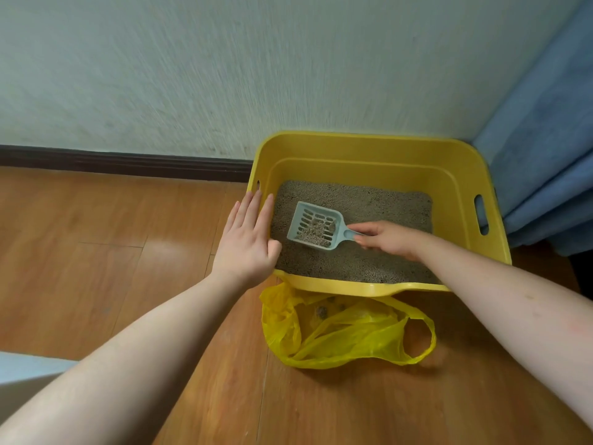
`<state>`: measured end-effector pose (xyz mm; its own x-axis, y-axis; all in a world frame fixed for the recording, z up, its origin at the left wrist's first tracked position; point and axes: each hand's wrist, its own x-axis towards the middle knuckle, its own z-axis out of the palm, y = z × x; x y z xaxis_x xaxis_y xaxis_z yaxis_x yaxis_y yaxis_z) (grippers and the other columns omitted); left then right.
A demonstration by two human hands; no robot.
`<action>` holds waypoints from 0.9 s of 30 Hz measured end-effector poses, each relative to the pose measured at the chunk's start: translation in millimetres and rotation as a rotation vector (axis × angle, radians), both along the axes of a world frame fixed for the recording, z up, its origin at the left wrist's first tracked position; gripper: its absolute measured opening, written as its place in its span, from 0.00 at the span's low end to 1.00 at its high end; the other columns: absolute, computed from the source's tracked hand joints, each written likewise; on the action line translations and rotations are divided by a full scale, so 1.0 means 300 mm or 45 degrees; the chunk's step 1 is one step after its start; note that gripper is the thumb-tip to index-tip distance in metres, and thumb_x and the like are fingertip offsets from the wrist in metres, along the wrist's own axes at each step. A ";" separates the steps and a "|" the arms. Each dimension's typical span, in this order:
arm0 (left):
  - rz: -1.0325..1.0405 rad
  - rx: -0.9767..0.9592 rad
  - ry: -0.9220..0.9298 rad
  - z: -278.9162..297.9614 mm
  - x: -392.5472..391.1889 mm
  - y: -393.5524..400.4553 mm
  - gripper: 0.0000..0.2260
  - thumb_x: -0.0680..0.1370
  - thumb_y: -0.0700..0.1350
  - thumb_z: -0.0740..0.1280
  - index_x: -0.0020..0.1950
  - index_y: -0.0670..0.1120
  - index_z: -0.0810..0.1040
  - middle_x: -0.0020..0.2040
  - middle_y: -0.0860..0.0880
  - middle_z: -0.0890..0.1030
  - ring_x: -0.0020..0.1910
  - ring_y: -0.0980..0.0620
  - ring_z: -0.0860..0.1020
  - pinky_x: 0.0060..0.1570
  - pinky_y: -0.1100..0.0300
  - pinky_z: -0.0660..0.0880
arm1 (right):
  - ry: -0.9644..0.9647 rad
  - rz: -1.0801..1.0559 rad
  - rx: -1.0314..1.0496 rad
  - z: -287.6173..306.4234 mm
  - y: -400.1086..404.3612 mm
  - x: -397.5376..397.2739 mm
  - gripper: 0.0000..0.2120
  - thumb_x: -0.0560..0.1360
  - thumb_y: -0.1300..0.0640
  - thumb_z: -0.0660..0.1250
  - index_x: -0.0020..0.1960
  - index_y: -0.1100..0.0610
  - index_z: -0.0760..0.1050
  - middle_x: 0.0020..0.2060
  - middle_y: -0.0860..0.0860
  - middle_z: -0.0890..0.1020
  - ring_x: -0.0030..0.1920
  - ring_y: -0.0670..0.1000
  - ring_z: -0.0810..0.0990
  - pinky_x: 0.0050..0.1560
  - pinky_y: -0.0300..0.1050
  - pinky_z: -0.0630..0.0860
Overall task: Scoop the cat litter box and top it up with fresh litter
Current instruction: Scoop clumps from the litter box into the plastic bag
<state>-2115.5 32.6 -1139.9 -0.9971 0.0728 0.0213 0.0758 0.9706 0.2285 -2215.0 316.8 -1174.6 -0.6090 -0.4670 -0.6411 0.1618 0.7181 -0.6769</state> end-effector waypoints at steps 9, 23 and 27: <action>-0.023 -0.034 -0.008 -0.002 0.001 -0.001 0.34 0.74 0.52 0.50 0.81 0.46 0.49 0.81 0.43 0.49 0.79 0.47 0.44 0.77 0.52 0.39 | 0.119 -0.176 -0.016 0.089 0.093 0.049 0.18 0.80 0.54 0.61 0.68 0.41 0.68 0.39 0.47 0.76 0.38 0.45 0.71 0.42 0.40 0.68; -0.040 -0.043 0.043 -0.021 -0.005 -0.011 0.34 0.73 0.52 0.50 0.80 0.44 0.55 0.80 0.40 0.54 0.79 0.45 0.49 0.77 0.50 0.43 | 0.302 -0.325 0.105 0.221 0.205 0.132 0.21 0.80 0.52 0.61 0.72 0.48 0.67 0.44 0.41 0.78 0.44 0.42 0.75 0.55 0.44 0.71; -0.041 -0.034 0.062 -0.025 -0.006 -0.011 0.35 0.73 0.53 0.49 0.79 0.43 0.56 0.79 0.40 0.55 0.79 0.44 0.50 0.77 0.50 0.43 | 0.356 -0.377 0.111 0.229 0.204 0.169 0.21 0.80 0.53 0.62 0.72 0.50 0.67 0.53 0.43 0.79 0.49 0.42 0.76 0.55 0.42 0.69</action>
